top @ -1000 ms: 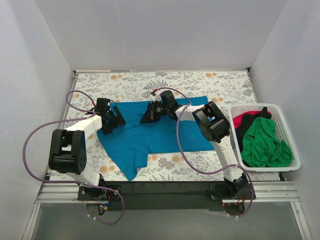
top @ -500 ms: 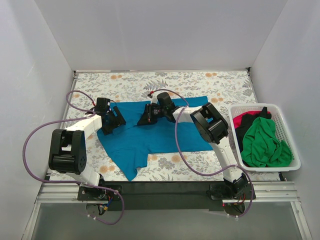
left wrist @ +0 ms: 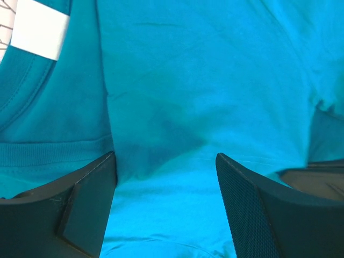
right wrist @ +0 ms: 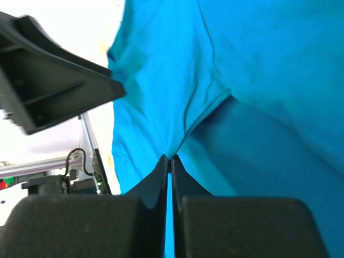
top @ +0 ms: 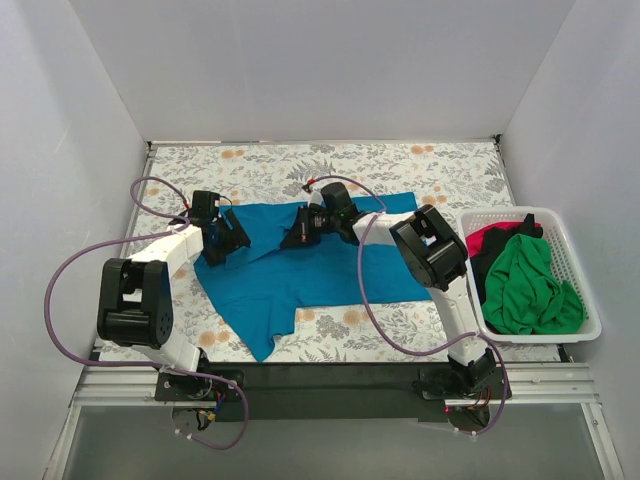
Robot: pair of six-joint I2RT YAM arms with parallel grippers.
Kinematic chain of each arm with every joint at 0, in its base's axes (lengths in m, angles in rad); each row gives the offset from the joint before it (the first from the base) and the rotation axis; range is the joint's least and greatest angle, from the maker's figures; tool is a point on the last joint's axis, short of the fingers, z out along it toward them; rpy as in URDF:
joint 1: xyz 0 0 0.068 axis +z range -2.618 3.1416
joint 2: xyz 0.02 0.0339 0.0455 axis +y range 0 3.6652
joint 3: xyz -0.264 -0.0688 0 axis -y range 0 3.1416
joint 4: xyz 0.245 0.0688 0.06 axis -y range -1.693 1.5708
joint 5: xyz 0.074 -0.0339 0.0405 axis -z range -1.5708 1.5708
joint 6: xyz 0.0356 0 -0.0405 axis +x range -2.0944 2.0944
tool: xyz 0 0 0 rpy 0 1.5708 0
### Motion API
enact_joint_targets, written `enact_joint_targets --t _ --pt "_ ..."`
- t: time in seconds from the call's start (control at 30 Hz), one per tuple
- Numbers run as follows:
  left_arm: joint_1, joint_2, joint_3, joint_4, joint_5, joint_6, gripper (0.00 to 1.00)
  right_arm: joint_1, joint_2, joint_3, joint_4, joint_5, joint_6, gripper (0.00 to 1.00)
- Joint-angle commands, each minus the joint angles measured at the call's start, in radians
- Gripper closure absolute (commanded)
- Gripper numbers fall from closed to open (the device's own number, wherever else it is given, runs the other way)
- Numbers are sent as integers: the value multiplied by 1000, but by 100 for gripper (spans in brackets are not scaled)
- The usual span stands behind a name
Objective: Fold and stack the t-shirts
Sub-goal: Fold the tshirt
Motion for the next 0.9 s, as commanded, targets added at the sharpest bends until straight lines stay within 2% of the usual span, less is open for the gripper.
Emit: enact_joint_targets --t 0.0,0.2,0.27,0.3,0.33,0.4,0.43,0.57,0.6,0.7,0.8,0.87 --pt "7 -23 37 -42 -14 -16 29 -15 -62 -11 14 -37 -1 99" --pt "9 -3 46 -128 -42 -48 30 -16 -30 5 -14 -71 -2 99" --pt "10 4 45 -146 -48 -57 33 -16 -23 12 -25 -75 -9 95" --pt "13 6 49 -152 -54 -66 34 -18 -22 13 -31 -80 -13 92" --pt "17 3 54 -161 -59 -72 34 -18 -25 15 -37 -80 -22 81" --pt "24 -9 80 -164 -75 -85 35 -25 -45 21 -71 -80 -53 71" --pt "29 -19 92 -169 -82 -88 35 -30 -56 22 -86 -79 -64 63" --pt "43 3 176 -172 -117 -106 35 -65 -125 53 -253 -11 -217 49" --pt "49 16 192 -164 -125 -108 34 -84 -155 70 -341 9 -301 48" --pt "66 78 256 -145 -151 -120 33 -143 -218 55 -437 87 -405 47" --pt "79 156 331 -111 -161 -119 33 -227 -270 32 -465 159 -455 48" --pt "79 200 388 -95 -172 -108 37 -271 -283 22 -485 193 -489 50"
